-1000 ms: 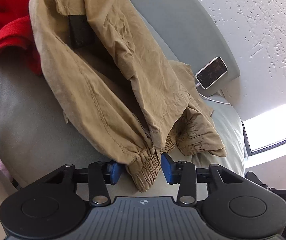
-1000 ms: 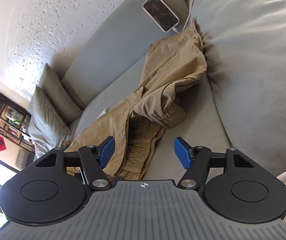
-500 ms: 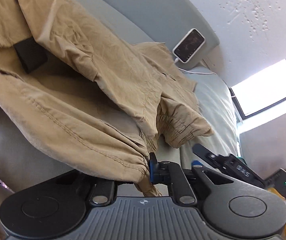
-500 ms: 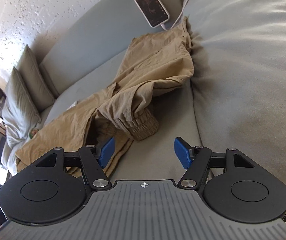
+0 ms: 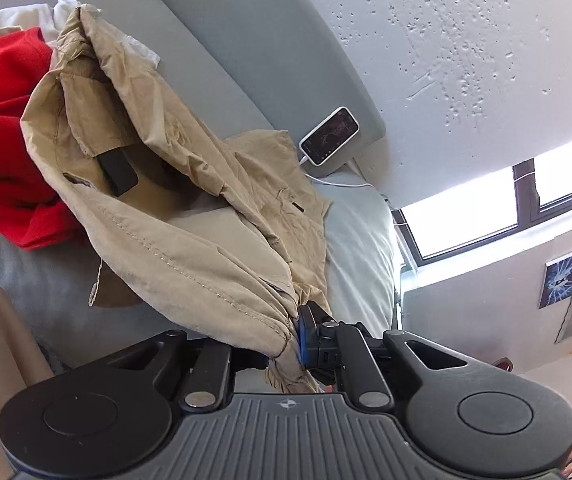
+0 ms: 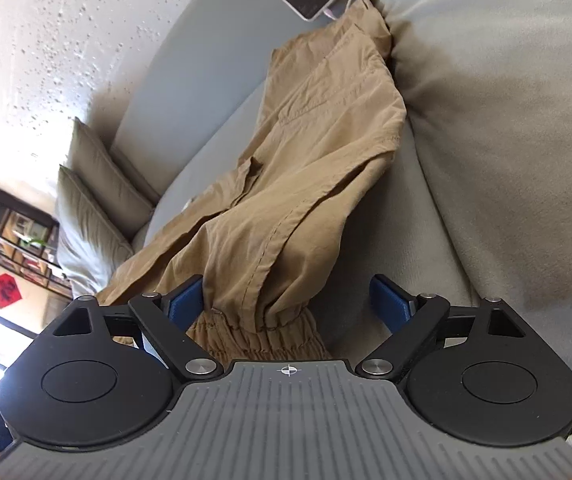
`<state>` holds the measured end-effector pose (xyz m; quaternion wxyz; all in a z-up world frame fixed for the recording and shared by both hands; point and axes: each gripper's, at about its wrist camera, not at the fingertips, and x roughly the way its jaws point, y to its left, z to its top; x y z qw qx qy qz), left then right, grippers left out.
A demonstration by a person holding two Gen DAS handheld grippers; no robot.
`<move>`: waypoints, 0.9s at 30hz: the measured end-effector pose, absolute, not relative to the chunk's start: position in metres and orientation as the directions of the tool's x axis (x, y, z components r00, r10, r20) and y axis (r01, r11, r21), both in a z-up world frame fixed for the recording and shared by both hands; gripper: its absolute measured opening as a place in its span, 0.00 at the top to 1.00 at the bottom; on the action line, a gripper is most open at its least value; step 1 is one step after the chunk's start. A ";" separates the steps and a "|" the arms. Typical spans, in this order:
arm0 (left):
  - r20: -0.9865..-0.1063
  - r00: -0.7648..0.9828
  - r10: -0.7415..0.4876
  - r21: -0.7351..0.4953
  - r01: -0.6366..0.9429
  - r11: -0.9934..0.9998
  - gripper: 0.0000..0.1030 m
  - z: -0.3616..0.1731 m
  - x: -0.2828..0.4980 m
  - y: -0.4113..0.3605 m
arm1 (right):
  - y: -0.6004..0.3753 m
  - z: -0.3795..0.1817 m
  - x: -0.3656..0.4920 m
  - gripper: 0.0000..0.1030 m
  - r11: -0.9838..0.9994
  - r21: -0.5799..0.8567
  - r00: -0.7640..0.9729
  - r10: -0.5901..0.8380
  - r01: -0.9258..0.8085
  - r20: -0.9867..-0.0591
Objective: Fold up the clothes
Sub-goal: 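Grasp the trouser cuffs with both grippers and lay the trousers flat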
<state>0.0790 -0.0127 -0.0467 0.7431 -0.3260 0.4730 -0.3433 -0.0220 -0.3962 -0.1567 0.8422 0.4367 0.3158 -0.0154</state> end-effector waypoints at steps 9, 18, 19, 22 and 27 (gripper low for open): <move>-0.534 0.311 -0.786 -0.768 0.211 0.605 0.90 -0.060 0.086 -0.007 | -0.393 -0.145 -0.027 0.73 0.591 0.779 0.781 0.378 0.209 -0.496; -0.724 0.225 -0.652 -0.605 0.246 0.757 0.89 -0.117 0.074 -0.054 | -0.408 -0.119 -0.045 0.79 0.684 0.620 0.641 0.285 0.385 -0.713; -0.738 0.246 -0.628 -0.578 0.249 0.777 0.87 -0.119 0.071 -0.059 | -0.406 -0.125 -0.041 0.78 0.709 0.585 0.615 0.270 0.393 -0.741; -0.734 0.282 -0.617 -0.562 0.258 0.786 0.63 -0.117 0.067 -0.067 | -0.396 -0.132 -0.037 0.54 0.736 0.547 0.599 0.242 0.399 -0.763; -0.785 0.343 -0.517 -0.441 0.278 0.853 0.50 -0.099 0.063 -0.071 | -0.387 -0.112 -0.055 0.51 0.711 0.510 0.543 0.213 0.484 -0.812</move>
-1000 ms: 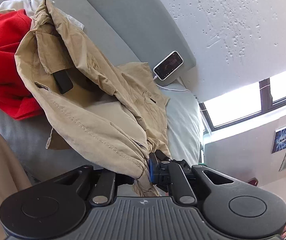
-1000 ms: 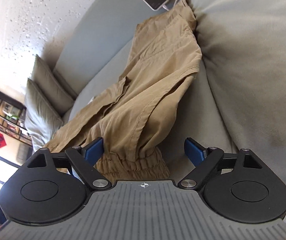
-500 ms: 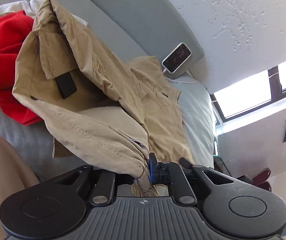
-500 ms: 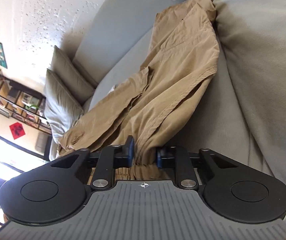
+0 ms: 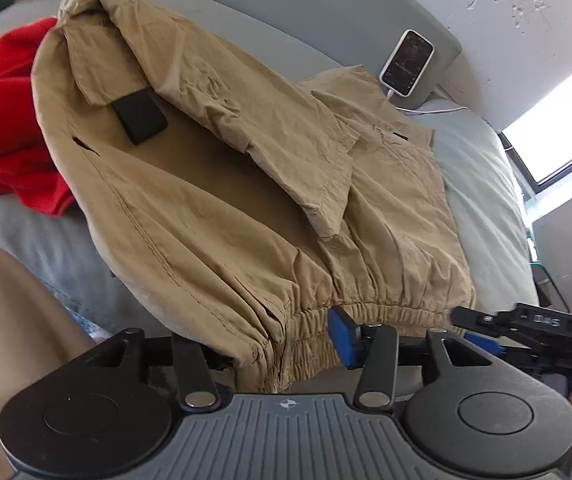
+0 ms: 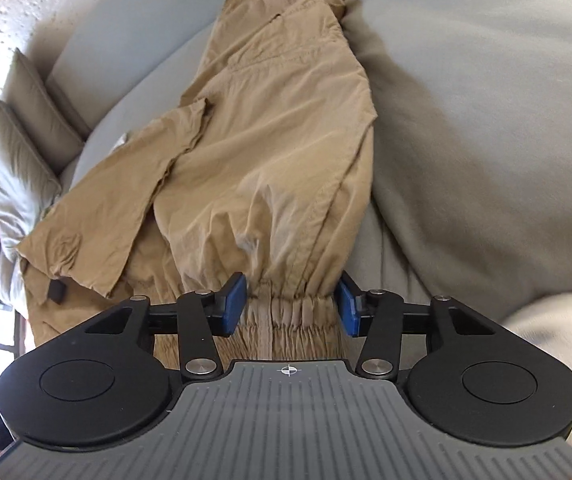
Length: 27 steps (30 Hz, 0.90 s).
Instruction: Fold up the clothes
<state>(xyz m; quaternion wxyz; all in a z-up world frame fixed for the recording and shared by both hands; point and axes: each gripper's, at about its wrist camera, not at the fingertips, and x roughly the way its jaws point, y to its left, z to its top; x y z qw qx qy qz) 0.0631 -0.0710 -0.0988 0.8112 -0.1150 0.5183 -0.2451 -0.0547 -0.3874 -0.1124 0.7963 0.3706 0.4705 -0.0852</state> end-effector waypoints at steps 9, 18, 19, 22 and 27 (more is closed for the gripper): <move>-0.848 0.373 -0.377 -0.286 0.278 0.917 0.40 -0.084 0.051 -0.068 | -0.370 0.038 -0.113 0.24 0.598 0.745 0.775 0.306 0.295 -0.553; -0.845 0.387 -0.368 -0.279 0.266 0.923 0.39 -0.081 0.048 -0.064 | -0.344 0.126 -0.120 0.20 0.416 0.888 0.808 0.581 -0.193 -0.097; -0.846 0.388 -0.367 -0.279 0.265 0.923 0.39 -0.081 0.048 -0.064 | -0.343 0.127 -0.118 0.20 0.383 0.895 0.795 0.604 -0.228 -0.056; -0.848 0.391 -0.359 -0.269 0.265 0.926 0.39 -0.081 0.048 -0.063 | -0.338 0.129 -0.113 0.20 0.290 0.910 0.758 0.651 -0.297 0.039; -0.848 0.389 -0.359 -0.277 0.252 0.927 0.39 -0.082 0.048 -0.059 | -0.332 0.135 -0.113 0.20 0.236 0.902 0.731 0.672 -0.362 0.117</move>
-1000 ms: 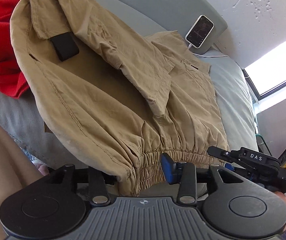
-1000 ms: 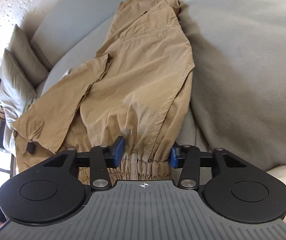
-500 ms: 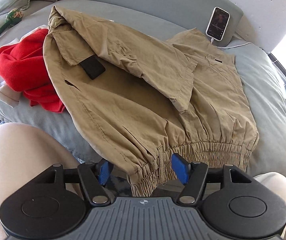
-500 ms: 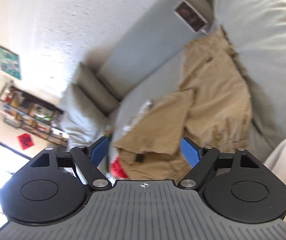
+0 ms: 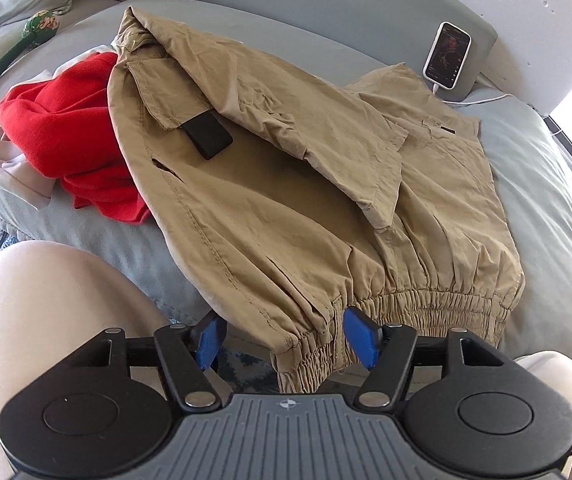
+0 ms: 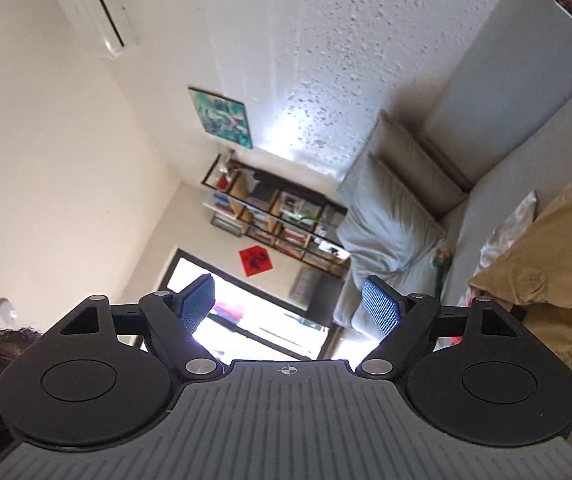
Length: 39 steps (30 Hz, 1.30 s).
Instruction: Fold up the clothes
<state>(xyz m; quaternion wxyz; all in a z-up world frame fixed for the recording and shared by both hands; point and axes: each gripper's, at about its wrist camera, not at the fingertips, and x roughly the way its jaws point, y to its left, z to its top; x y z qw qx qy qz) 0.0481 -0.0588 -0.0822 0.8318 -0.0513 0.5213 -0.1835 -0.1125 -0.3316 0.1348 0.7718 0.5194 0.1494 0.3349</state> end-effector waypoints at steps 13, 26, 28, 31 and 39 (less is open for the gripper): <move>-0.834 0.362 -0.416 -0.353 0.229 0.907 0.40 -0.114 0.056 -0.069 | -0.337 0.143 -0.119 0.20 0.248 0.877 0.737 0.657 -0.411 0.160; -0.793 0.369 -0.485 -0.413 0.259 0.873 0.47 -0.111 0.059 -0.082 | -0.336 0.151 -0.121 0.19 0.263 0.855 0.751 0.629 -0.447 0.198; -0.796 0.369 -0.479 -0.411 0.252 0.876 0.47 -0.112 0.059 -0.080 | -0.335 0.151 -0.118 0.17 0.245 0.858 0.745 0.633 -0.451 0.211; -0.793 0.372 -0.483 -0.411 0.258 0.874 0.47 -0.111 0.058 -0.080 | -0.334 0.152 -0.116 0.17 0.231 0.859 0.741 0.633 -0.458 0.225; -0.784 0.376 -0.494 -0.421 0.262 0.868 0.46 -0.112 0.060 -0.082 | -0.335 0.159 -0.119 0.16 0.238 0.847 0.746 0.619 -0.476 0.245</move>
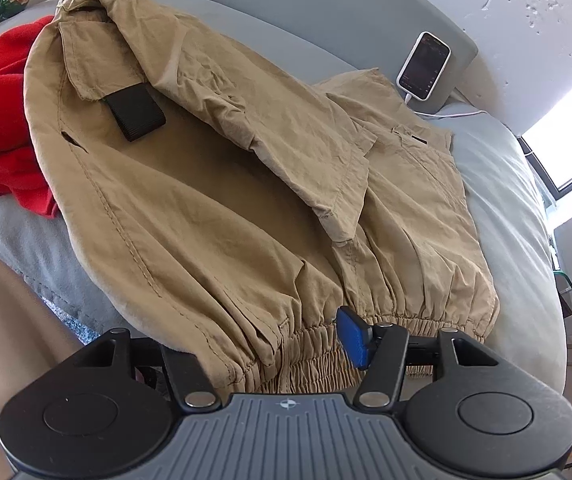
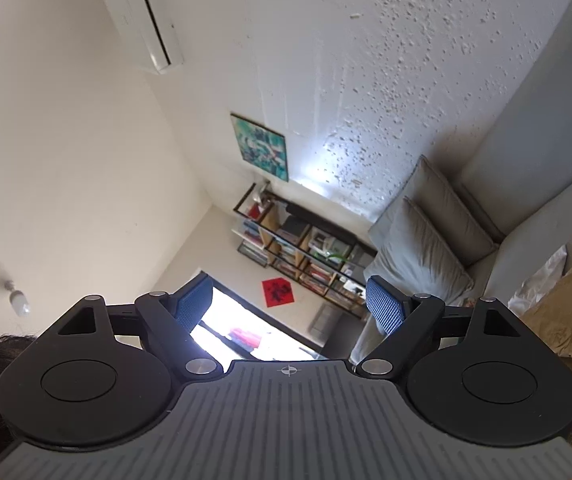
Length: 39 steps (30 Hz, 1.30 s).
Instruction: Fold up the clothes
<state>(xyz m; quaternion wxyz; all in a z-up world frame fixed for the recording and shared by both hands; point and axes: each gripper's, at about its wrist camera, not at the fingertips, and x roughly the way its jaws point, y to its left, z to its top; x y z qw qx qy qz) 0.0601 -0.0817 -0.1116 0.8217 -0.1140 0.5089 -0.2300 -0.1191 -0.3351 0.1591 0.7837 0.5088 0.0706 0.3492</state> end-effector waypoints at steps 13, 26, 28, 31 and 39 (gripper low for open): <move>-0.774 0.380 -0.507 -0.440 0.254 0.862 0.46 -0.113 0.059 -0.077 | -0.365 0.092 -0.106 0.09 0.624 0.781 0.931 0.282 0.006 -0.233; -0.745 0.392 -0.540 -0.496 0.217 0.841 0.47 -0.120 0.067 -0.057 | -0.411 -0.126 -0.067 0.46 0.670 0.589 0.651 0.203 0.452 -0.732; -0.738 0.389 -0.551 -0.512 0.207 0.833 0.47 -0.124 0.069 -0.057 | -0.413 -0.133 -0.061 0.46 0.666 0.604 0.652 0.226 0.438 -0.723; -0.732 0.384 -0.563 -0.526 0.206 0.825 0.48 -0.127 0.070 -0.062 | -0.413 -0.144 -0.052 0.46 0.667 0.615 0.651 0.251 0.420 -0.716; -0.726 0.368 -0.581 -0.510 0.279 0.814 0.70 -0.127 0.070 -0.078 | -0.415 -0.159 -0.047 0.47 0.645 0.669 0.705 0.276 0.368 -0.654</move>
